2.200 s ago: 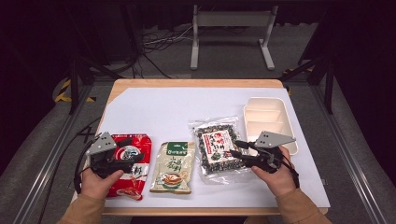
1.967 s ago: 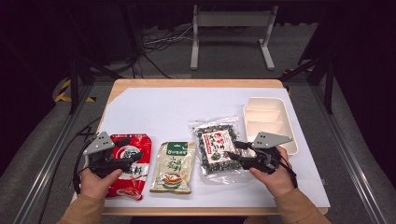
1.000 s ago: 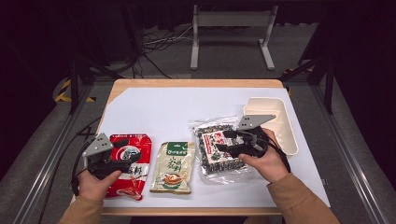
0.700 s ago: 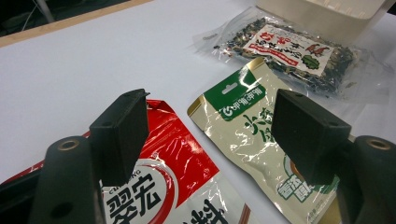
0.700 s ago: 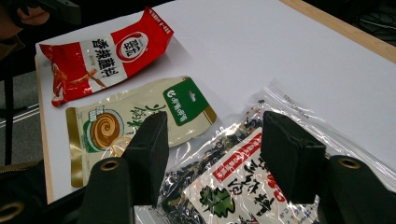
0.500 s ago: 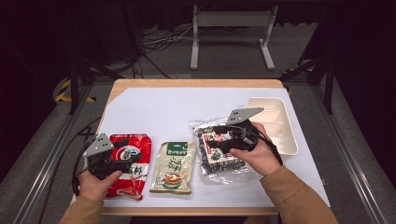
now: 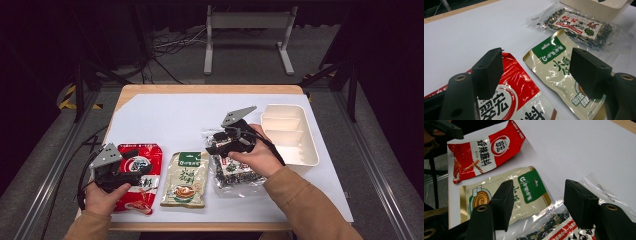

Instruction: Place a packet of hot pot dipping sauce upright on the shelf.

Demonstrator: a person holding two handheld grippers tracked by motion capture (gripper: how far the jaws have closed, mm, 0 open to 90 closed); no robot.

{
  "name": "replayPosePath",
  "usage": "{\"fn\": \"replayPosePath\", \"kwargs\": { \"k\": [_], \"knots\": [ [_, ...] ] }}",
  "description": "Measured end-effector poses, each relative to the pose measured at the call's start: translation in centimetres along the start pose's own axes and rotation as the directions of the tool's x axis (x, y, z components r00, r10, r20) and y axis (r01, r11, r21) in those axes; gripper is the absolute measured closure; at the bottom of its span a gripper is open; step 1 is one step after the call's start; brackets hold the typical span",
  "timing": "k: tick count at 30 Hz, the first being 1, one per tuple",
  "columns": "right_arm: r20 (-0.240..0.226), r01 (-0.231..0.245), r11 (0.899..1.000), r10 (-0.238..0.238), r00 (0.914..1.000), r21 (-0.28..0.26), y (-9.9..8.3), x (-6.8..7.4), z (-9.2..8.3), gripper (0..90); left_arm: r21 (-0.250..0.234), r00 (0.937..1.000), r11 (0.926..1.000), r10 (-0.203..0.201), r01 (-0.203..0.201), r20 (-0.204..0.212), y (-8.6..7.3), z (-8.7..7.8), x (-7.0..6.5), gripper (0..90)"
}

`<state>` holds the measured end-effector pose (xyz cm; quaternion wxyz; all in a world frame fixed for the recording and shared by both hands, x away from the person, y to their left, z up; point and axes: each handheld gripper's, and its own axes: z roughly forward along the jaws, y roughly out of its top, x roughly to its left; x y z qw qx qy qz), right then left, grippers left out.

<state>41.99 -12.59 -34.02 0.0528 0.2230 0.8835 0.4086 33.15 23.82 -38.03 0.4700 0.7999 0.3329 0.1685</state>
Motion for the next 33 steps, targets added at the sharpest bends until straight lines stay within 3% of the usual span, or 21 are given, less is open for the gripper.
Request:
{"fn": "replayPosePath", "kwargs": {
  "k": [18, 22, 33],
  "knots": [
    [-0.035, -0.012, 0.991, 0.017, 0.9993, 0.134, 1.1, -1.0, 5.2, 40.0, 0.008, 0.9999, 1.0000, 0.001, -0.001, 0.013, -0.2, 0.1, 0.0, 26.4],
    [-0.082, -0.025, 0.988, 0.038, 0.9959, 0.155, 0.9, -1.0, 6.1, 40.1, 0.010, 0.9999, 0.9999, 0.008, -0.008, 0.009, -0.2, 0.2, 0.0, 26.2],
    [-0.082, -0.032, 0.976, 0.051, 0.9954, 0.217, 0.4, -1.5, 8.1, 39.4, 0.019, 0.9999, 0.9998, 0.009, -0.010, 0.012, -0.3, 0.3, -0.1, 26.2]
  ]
}}
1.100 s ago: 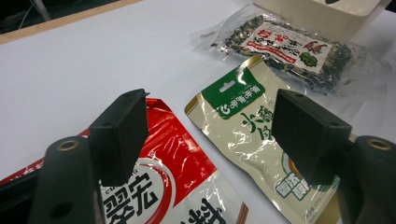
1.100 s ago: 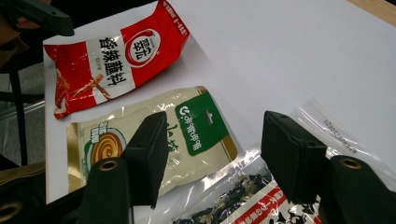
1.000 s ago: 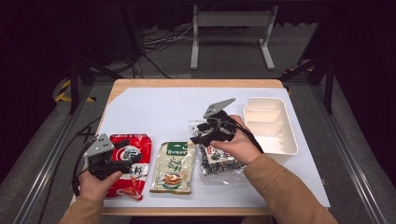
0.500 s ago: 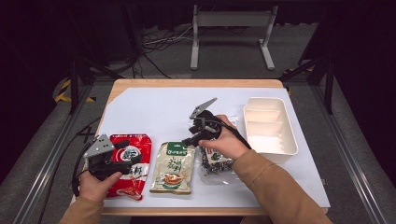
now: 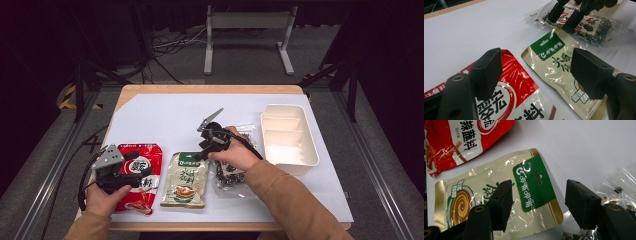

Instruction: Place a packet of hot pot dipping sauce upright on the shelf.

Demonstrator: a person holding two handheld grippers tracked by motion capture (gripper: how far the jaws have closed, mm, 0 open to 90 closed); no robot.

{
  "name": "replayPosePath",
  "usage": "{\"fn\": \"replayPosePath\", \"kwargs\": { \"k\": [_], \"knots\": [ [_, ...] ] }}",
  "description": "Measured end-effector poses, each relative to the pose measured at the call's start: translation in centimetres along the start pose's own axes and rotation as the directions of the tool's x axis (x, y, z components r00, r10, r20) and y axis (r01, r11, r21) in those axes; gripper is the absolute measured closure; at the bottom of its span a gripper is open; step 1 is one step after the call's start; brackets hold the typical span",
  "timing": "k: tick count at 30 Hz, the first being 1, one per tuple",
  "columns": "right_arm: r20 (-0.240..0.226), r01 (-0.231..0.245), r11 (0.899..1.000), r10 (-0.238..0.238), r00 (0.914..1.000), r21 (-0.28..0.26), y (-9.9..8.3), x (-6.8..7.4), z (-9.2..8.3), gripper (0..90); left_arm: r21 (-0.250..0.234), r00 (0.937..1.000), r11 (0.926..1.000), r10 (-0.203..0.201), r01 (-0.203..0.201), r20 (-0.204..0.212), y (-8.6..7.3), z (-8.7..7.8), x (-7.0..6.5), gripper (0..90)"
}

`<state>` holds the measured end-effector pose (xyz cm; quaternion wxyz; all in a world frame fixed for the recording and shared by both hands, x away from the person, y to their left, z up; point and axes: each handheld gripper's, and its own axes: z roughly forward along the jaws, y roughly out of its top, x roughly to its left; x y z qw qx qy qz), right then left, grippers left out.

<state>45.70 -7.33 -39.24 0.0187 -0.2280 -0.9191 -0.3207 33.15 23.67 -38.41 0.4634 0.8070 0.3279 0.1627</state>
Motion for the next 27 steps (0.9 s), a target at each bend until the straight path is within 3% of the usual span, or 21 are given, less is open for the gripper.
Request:
{"fn": "replayPosePath", "kwargs": {
  "k": [13, 20, 27],
  "knots": [
    [0.026, -0.011, 0.997, 0.009, 0.9996, 0.072, -0.3, -0.9, 1.9, 38.4, 0.009, 0.9999, 0.9999, 0.012, -0.012, 0.000, 0.0, 0.2, -0.1, 26.2],
    [-0.034, -0.036, 0.995, 0.039, 0.9986, 0.094, -0.5, -0.9, 2.2, 43.0, 0.017, 1.0000, 0.9998, -0.004, 0.004, -0.005, -0.1, 0.4, -0.2, 26.4],
    [-0.060, -0.005, 0.995, 0.011, 0.9982, 0.096, -0.2, -0.2, 1.6, 51.4, 0.023, 1.0000, 0.9997, 0.006, -0.006, -0.007, -0.1, 0.5, -0.1, 26.3]
  ]
}}
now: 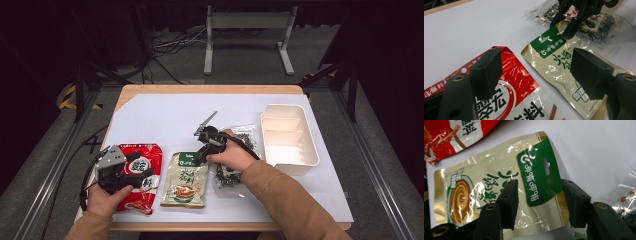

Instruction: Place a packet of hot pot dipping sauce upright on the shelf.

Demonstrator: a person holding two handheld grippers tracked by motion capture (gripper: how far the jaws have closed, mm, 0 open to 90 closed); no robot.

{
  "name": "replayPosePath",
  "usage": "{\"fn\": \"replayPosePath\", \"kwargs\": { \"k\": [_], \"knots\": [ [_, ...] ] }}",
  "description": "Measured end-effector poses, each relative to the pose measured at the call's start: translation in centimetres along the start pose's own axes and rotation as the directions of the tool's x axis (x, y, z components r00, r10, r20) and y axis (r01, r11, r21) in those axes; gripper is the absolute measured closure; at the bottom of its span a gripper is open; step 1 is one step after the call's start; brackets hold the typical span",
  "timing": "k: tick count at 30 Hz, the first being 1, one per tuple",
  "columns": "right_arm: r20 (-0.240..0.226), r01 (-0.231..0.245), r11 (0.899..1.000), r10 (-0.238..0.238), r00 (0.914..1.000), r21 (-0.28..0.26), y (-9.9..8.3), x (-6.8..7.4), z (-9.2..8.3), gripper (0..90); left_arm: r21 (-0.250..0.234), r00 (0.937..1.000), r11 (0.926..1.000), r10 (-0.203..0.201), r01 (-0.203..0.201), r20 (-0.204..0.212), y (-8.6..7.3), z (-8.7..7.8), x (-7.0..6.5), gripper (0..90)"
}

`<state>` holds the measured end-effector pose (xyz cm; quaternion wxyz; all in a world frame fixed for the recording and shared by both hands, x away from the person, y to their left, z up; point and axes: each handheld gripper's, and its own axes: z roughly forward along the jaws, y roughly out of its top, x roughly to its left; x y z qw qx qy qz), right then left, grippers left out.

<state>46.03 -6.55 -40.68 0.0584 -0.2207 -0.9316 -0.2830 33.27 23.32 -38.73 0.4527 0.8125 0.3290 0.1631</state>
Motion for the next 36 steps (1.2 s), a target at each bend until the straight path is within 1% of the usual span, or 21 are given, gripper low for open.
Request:
{"fn": "replayPosePath", "kwargs": {
  "k": [1, 2, 6, 7, 8, 9, 10, 12, 13, 16, 17, 20, 21, 22, 25, 26, 27, 29, 30, 33, 36],
  "knots": [
    [-0.008, -0.001, 1.000, 0.001, 1.0000, -0.003, 0.0, 0.1, -0.1, 52.3, 0.001, 1.0000, 1.0000, -0.004, 0.004, 0.002, 0.0, 0.1, 0.0, 26.3],
    [-0.006, 0.013, 1.000, -0.013, 0.9999, -0.001, 0.1, 0.2, -0.2, 54.0, 0.002, 1.0000, 1.0000, 0.000, 0.000, 0.002, 0.0, 0.1, 0.0, 26.3],
    [-0.015, 0.019, 1.000, -0.019, 0.9997, -0.004, 0.1, 0.4, -0.4, 57.8, 0.002, 1.0000, 1.0000, -0.001, 0.001, 0.002, 0.0, 0.1, 0.0, 26.4],
    [-0.024, 0.032, 1.000, -0.032, 0.9992, 0.000, 0.1, 0.4, -0.5, 58.7, 0.002, 1.0000, 1.0000, -0.001, 0.001, 0.002, 0.0, 0.1, 0.0, 26.4],
    [-0.024, 0.032, 1.000, -0.032, 0.9992, 0.000, 0.1, 0.4, -0.5, 58.7, 0.003, 1.0000, 1.0000, -0.004, 0.004, 0.002, 0.0, 0.1, 0.0, 26.4],
    [-0.034, 0.031, 1.000, -0.031, 0.9989, -0.003, 0.1, 0.5, -0.6, 61.7, 0.001, 1.0000, 1.0000, -0.002, 0.002, -0.002, 0.0, 0.1, 0.0, 26.3],
    [-0.034, 0.031, 1.000, -0.031, 0.9989, -0.003, 0.1, 0.5, -0.6, 61.7, 0.002, 1.0000, 1.0000, -0.002, 0.002, -0.004, -0.1, 0.1, 0.0, 26.3],
    [-0.039, 0.044, 0.999, -0.044, 0.9983, 0.000, 0.2, 0.7, -0.8, 63.3, 0.007, 1.0000, 1.0000, -0.005, 0.005, -0.003, -0.1, 0.1, 0.0, 26.3],
    [-0.052, 0.040, 0.999, -0.040, 0.9978, 0.001, 0.3, 0.9, -1.0, 66.0, 0.007, 1.0000, 1.0000, -0.006, 0.006, -0.002, -0.1, 0.2, 0.0, 26.3],
    [-0.076, 0.060, 0.998, -0.059, 0.9954, 0.010, 0.4, 1.2, -1.1, 68.0, 0.010, 1.0000, 0.9999, -0.010, 0.010, 0.001, -0.1, 0.2, -0.1, 26.2],
    [-0.080, 0.076, 0.997, -0.074, 0.9940, 0.020, 0.5, 1.4, -1.1, 68.0, 0.009, 1.0000, 0.9999, -0.006, 0.006, 0.001, -0.1, 0.2, 0.0, 26.2],
    [-0.078, 0.084, 0.996, -0.081, 0.9937, 0.027, 0.6, 1.7, -0.7, 67.8, 0.009, 1.0000, 0.9999, -0.008, 0.008, 0.002, -0.1, 0.2, -0.1, 26.1],
    [-0.074, 0.094, 0.995, -0.092, 0.9930, 0.036, 0.6, 1.8, -0.5, 67.3, 0.008, 0.9999, 0.9999, -0.012, 0.012, 0.001, -0.1, 0.2, -0.1, 26.1],
    [-0.065, 0.104, 0.994, -0.101, 0.9928, 0.044, 0.6, 1.8, -0.3, 67.0, 0.008, 1.0000, 0.9999, -0.008, 0.008, 0.002, -0.1, 0.2, -0.1, 26.1],
    [-0.058, 0.105, 0.992, -0.101, 0.9932, 0.067, 0.7, 1.9, 0.2, 66.7, 0.008, 1.0000, 0.9999, -0.009, 0.009, 0.000, -0.1, 0.2, -0.1, 26.1],
    [-0.051, 0.098, 0.992, -0.095, 0.9942, 0.073, 0.7, 2.0, 0.4, 67.2, 0.007, 1.0000, 0.9999, -0.007, 0.007, 0.000, -0.1, 0.2, 0.0, 26.1],
    [-0.052, 0.111, 0.991, -0.107, 0.9929, 0.080, 0.7, 1.9, 0.5, 68.3, 0.007, 1.0000, 1.0000, -0.007, 0.007, 0.000, -0.1, 0.2, 0.0, 26.1],
    [-0.054, 0.113, 0.989, -0.109, 0.9926, 0.095, 0.8, 1.9, 0.7, 69.8, 0.009, 1.0000, 0.9999, -0.008, 0.008, 0.000, -0.1, 0.2, -0.1, 26.1],
    [-0.048, 0.125, 0.987, -0.120, 0.9916, 0.100, 0.8, 1.8, 0.8, 70.4, 0.008, 1.0000, 0.9999, -0.009, 0.009, 0.002, -0.1, 0.2, -0.1, 26.1],
    [-0.039, 0.137, 0.984, -0.134, 0.9903, 0.114, 0.8, 1.7, 1.1, 72.3, 0.009, 1.0000, 1.0000, -0.004, 0.004, 0.003, -0.1, 0.3, -0.1, 26.1],
    [-0.014, 0.155, 0.980, -0.154, 0.9879, 0.128, 0.8, 1.7, 1.3, 74.5, 0.010, 1.0000, 1.0000, 0.000, 0.000, 0.002, -0.1, 0.3, -0.1, 26.1]
  ]
}}
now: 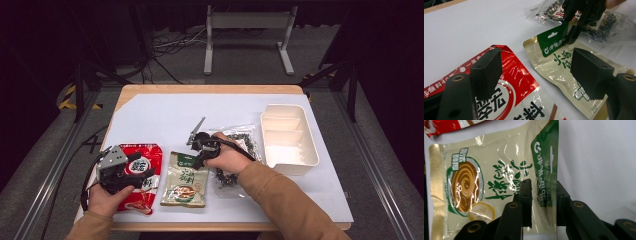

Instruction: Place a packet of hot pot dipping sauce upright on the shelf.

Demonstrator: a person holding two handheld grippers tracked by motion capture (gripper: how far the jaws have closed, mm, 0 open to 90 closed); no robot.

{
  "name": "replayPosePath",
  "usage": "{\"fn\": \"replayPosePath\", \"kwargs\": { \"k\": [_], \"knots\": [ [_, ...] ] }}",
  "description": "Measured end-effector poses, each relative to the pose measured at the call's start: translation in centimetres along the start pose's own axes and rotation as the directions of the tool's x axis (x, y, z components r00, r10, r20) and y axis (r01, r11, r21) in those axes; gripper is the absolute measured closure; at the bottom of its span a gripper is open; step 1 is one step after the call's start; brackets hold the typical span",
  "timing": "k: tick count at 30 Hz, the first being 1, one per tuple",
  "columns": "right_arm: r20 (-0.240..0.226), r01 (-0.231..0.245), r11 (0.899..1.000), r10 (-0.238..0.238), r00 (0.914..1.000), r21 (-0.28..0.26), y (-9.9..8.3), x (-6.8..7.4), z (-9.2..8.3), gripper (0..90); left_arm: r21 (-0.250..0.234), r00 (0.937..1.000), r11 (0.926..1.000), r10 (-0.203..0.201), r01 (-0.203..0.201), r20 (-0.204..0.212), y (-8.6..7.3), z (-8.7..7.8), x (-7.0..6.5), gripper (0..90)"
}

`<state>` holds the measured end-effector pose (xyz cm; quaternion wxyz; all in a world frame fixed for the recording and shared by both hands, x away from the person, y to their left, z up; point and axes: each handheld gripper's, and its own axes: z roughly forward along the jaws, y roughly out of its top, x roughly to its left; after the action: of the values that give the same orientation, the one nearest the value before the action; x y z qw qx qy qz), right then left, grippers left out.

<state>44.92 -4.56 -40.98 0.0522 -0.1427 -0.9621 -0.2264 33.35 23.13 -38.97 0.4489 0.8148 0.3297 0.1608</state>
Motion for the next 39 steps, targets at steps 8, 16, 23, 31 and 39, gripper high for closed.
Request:
{"fn": "replayPosePath", "kwargs": {
  "k": [8, 16, 23, 31, 39],
  "knots": [
    [0.049, 0.035, 0.999, -0.037, 0.9981, 0.035, 0.1, -0.2, 0.7, 81.7, 0.001, 1.0000, 1.0000, -0.007, 0.007, 0.002, -0.1, 0.0, 0.0, 26.1],
    [0.052, 0.051, 0.998, -0.053, 0.9972, 0.040, 0.4, 0.4, 0.2, 88.3, -0.001, 1.0000, 1.0000, -0.007, 0.007, 0.001, -0.1, 0.0, 0.1, 26.1],
    [0.025, 0.058, 0.998, -0.058, 0.9980, 0.002, 0.8, 0.8, -1.6, 89.6, 0.001, 1.0000, 1.0000, -0.005, 0.005, -0.005, -0.2, 0.0, 0.2, 25.8],
    [-0.002, 0.054, 0.998, -0.054, 0.9986, -0.022, 1.0, 1.5, -3.3, 89.7, -0.001, 1.0000, 1.0000, -0.008, 0.008, -0.004, -0.2, 0.0, 0.2, 25.9],
    [-0.027, 0.070, 0.996, -0.071, 0.9971, -0.052, 1.5, 3.2, -5.5, 89.8, 0.002, 1.0000, 1.0000, -0.004, 0.004, -0.007, -0.2, 0.0, 0.2, 25.8]
  ]
}}
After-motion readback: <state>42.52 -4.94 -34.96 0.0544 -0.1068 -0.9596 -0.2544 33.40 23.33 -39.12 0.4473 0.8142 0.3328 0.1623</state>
